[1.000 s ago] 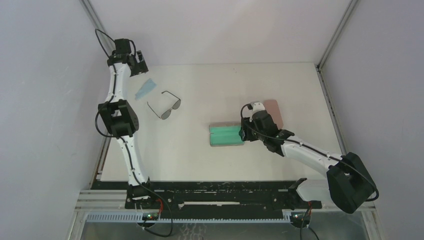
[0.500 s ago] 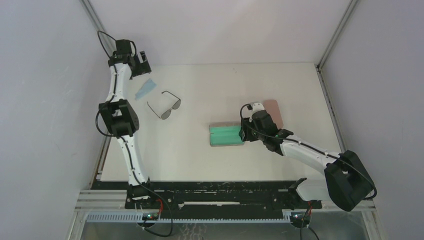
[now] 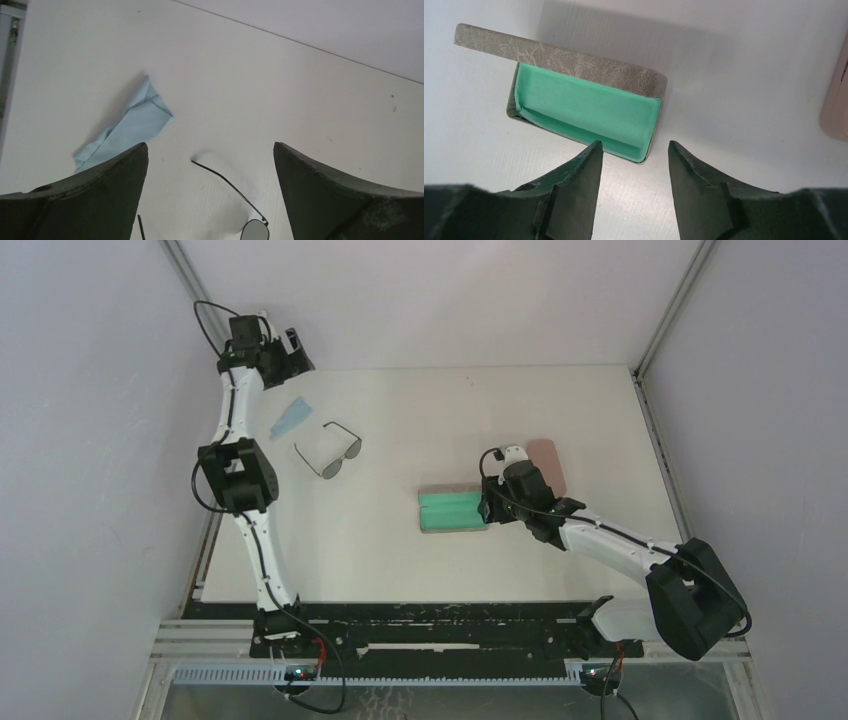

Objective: Organize the sunglasses
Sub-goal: Adjust the sunglasses case at the center of the board, then pick up the glasses cleaning cloth from the center of the board.

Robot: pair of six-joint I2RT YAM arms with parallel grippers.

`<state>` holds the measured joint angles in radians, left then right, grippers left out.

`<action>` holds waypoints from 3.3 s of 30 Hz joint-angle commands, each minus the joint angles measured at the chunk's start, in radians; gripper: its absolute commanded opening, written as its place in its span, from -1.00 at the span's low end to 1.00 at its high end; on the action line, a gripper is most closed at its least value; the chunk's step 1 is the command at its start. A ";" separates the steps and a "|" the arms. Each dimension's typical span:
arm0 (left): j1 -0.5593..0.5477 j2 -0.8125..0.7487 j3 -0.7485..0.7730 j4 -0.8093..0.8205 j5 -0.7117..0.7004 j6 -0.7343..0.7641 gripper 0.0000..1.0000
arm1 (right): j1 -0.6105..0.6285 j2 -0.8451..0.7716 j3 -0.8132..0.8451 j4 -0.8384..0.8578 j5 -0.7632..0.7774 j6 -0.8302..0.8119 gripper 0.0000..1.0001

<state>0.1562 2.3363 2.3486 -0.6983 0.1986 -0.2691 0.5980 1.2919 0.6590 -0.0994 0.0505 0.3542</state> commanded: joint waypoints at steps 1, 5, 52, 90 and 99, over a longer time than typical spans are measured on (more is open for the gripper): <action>-0.019 0.004 -0.034 0.065 0.113 -0.007 0.98 | -0.008 0.009 -0.001 0.042 -0.004 -0.019 0.02; -0.026 0.003 -0.044 0.047 0.054 -0.004 0.99 | -0.009 0.013 0.000 0.049 -0.012 -0.017 0.02; 0.137 0.157 0.124 -0.262 -0.251 -0.040 0.85 | -0.031 0.027 -0.007 0.059 -0.043 -0.031 0.02; 0.065 0.042 0.023 -0.027 -0.016 -0.041 0.99 | -0.064 0.078 0.005 0.087 -0.100 -0.029 0.02; 0.040 0.095 0.025 0.050 -0.102 -0.048 0.99 | -0.067 0.086 0.006 0.075 -0.087 -0.041 0.02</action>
<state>0.1860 2.4184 2.3116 -0.6945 0.1276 -0.3042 0.5377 1.3731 0.6495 -0.0570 -0.0387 0.3279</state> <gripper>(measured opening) 0.996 0.507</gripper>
